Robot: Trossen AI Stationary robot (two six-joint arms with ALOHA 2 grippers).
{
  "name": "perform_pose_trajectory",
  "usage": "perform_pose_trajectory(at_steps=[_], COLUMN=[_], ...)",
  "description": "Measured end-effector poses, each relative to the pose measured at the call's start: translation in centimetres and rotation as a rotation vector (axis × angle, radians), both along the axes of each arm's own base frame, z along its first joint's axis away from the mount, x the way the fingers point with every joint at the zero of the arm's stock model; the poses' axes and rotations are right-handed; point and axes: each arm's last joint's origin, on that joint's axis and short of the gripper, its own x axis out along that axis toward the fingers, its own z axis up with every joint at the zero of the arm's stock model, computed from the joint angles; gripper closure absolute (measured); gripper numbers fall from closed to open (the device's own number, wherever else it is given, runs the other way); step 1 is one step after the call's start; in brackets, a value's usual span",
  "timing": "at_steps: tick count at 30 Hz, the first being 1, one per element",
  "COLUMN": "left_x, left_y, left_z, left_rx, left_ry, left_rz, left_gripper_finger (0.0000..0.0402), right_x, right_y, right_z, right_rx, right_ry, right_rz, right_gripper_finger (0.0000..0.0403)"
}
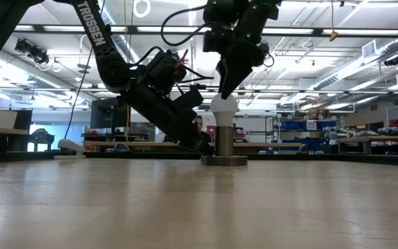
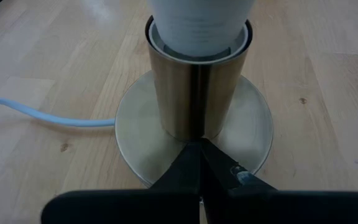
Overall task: Screw lightbulb
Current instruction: Insert the white lightbulb into the gold lamp
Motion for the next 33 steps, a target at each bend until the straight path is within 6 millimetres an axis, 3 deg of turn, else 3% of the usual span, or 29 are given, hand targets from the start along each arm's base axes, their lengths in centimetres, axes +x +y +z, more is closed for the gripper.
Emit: perform_pose_trajectory(at_steps=[4, 9, 14, 19, 24, 29, 33], left_x=[0.0, 0.0, 0.0, 0.0, 0.0, 0.0, 0.0], left_y=[0.0, 0.0, 0.0, 0.0, 0.0, 0.0, 0.0], left_z=[0.0, 0.0, 0.0, 0.0, 0.0, 0.0, 0.0], left_rx=[0.0, 0.0, 0.0, 0.0, 0.0, 0.0, -0.001], left_ry=[0.0, 0.0, 0.0, 0.0, 0.0, 0.001, 0.003], left_rz=[0.0, 0.0, 0.0, 0.0, 0.0, 0.0, -0.001], left_gripper_finger=[0.04, 0.04, 0.04, 0.04, 0.04, 0.04, 0.04], right_x=[0.0, 0.1, 0.1, 0.4, 0.6, 0.4, 0.1], right_y=[0.3, 0.5, 0.5, 0.5, 0.3, 0.1, -0.1], right_z=[-0.2, -0.1, 0.2, 1.9, 3.7, 3.3, 2.1], right_rx=[0.067, 0.197, 0.234, 0.164, 0.023, -0.02, -0.007], right_ry=[-0.014, -0.056, -0.061, -0.059, -0.086, -0.046, -0.011], right_rz=[-0.168, -0.483, -0.523, -0.424, -0.177, 0.088, 0.141], right_gripper_finger=[0.0196, 0.0201, 0.0178, 0.0138, 0.0105, 0.0101, 0.0116])
